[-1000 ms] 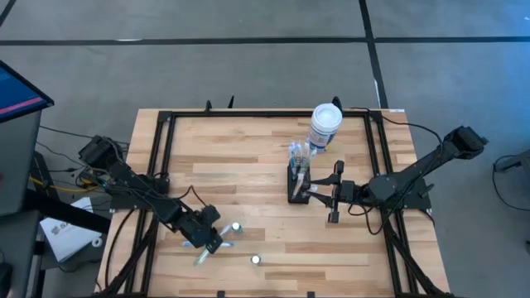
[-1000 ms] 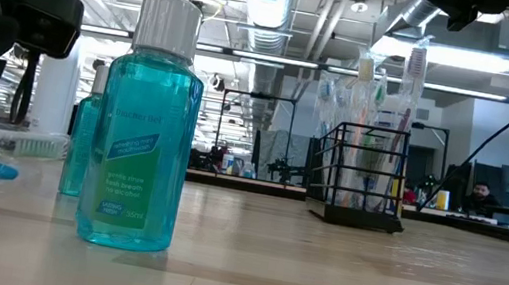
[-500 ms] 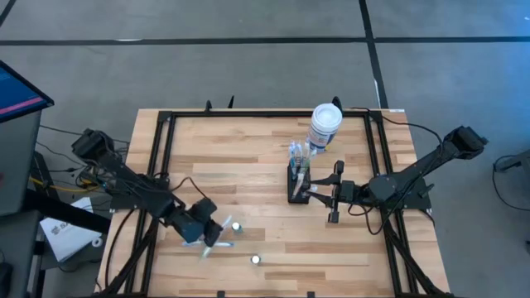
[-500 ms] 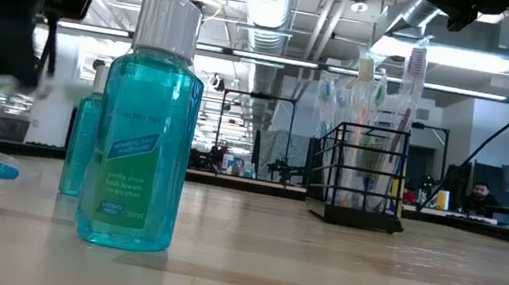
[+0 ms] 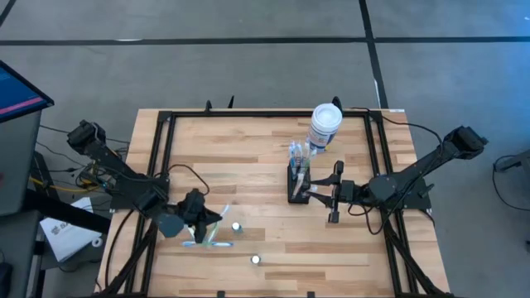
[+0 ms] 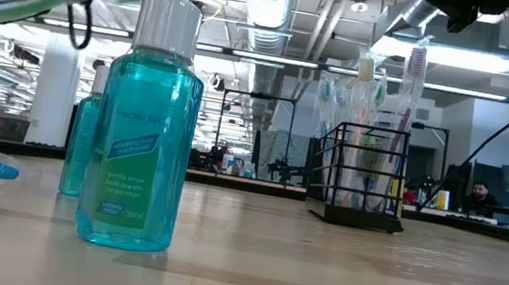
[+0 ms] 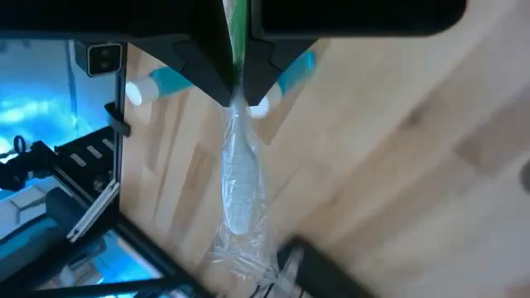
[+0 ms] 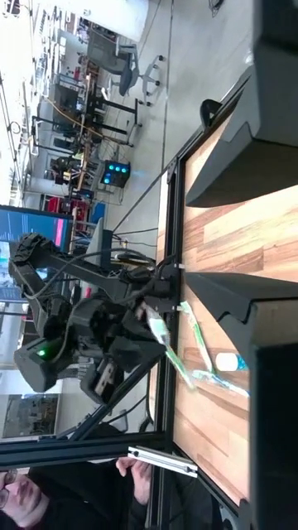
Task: Pick & Place toothbrushing station
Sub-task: Put the bottom green toothbrush into the wire mesh organizer
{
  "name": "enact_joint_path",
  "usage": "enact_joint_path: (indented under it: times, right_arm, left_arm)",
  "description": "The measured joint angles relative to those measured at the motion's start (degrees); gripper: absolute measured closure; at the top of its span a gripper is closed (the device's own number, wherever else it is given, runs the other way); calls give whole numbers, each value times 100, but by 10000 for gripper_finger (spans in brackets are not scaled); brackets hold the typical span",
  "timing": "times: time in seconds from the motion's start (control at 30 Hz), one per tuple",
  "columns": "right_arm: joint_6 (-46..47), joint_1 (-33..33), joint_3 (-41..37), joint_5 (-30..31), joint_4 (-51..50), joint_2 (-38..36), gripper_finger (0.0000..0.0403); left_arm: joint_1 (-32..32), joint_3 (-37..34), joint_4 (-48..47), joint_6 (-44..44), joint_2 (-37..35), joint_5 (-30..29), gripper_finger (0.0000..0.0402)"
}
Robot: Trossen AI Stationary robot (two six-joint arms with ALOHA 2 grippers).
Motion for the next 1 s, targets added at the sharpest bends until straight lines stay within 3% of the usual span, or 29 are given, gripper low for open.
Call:
enact_joint_path:
  times: [0.17, 0.5, 0.7, 1.0]
  right_arm:
    - [26, 2, 0, -2, 1, 0, 275]
    - [117, -2, 0, -9, 5, 0, 275]
    - [130, -9, 0, -11, 17, 0, 275]
    - [132, -9, 0, -20, 47, 0, 275]
  left_arm:
    - [48, 0, 330, 823, -190, -396, 394]
    - [588, 0, 2432, 3358, -202, -301, 395]
    - [1232, -2, 3292, 4142, 96, 354, 395]
    - [2024, 44, 5079, 4787, 1085, 1575, 395]
